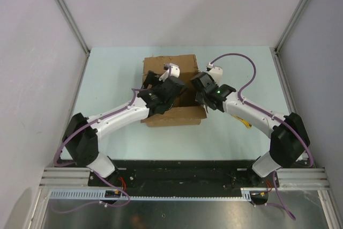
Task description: Unpack the express box
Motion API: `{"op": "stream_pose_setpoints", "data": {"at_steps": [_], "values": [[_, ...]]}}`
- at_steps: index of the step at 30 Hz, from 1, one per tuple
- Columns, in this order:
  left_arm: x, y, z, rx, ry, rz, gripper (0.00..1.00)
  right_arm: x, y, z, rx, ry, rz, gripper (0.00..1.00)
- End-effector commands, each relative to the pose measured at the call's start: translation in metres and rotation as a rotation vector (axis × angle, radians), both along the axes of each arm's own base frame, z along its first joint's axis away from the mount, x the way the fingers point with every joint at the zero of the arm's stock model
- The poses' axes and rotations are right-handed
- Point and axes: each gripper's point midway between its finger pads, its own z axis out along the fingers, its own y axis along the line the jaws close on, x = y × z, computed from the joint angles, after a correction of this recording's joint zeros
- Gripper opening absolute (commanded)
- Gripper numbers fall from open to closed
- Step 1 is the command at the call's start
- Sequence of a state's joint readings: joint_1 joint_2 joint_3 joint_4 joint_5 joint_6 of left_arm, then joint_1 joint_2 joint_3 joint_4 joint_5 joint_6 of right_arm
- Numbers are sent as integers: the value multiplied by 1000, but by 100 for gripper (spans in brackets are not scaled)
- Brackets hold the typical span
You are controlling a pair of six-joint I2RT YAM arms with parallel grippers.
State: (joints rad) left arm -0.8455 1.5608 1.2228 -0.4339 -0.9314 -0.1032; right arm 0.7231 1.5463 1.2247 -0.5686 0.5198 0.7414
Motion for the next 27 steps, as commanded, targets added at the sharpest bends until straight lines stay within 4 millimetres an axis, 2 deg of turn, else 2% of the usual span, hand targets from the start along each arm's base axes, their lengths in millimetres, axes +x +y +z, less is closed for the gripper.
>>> {"op": "stream_pose_setpoints", "data": {"at_steps": [1, 8, 9, 12, 16, 20, 27], "values": [[2, 29, 38, 2, -90, 80, 96, 0, -6, -1, 21, 0, -30, 37], [-5, 67, 79, -143, -177, 139, 94, 0, -8, 0, 26, -2, -36, 37], [-9, 74, 89, -176, -203, 148, 93, 1, -9, 0, 27, -1, -38, 36], [-16, 90, 99, -245, -243, 174, 92, 1, -9, 0, 30, 0, -37, 37], [-21, 108, 89, -272, -247, 219, 92, 3, -7, 1, 47, -3, -29, 36], [-24, 124, 63, -262, -212, 265, 92, 4, -5, 2, 56, -3, -21, 36], [-29, 138, 38, -270, -181, 309, 92, 4, -3, 2, 65, 0, -14, 36]]}}
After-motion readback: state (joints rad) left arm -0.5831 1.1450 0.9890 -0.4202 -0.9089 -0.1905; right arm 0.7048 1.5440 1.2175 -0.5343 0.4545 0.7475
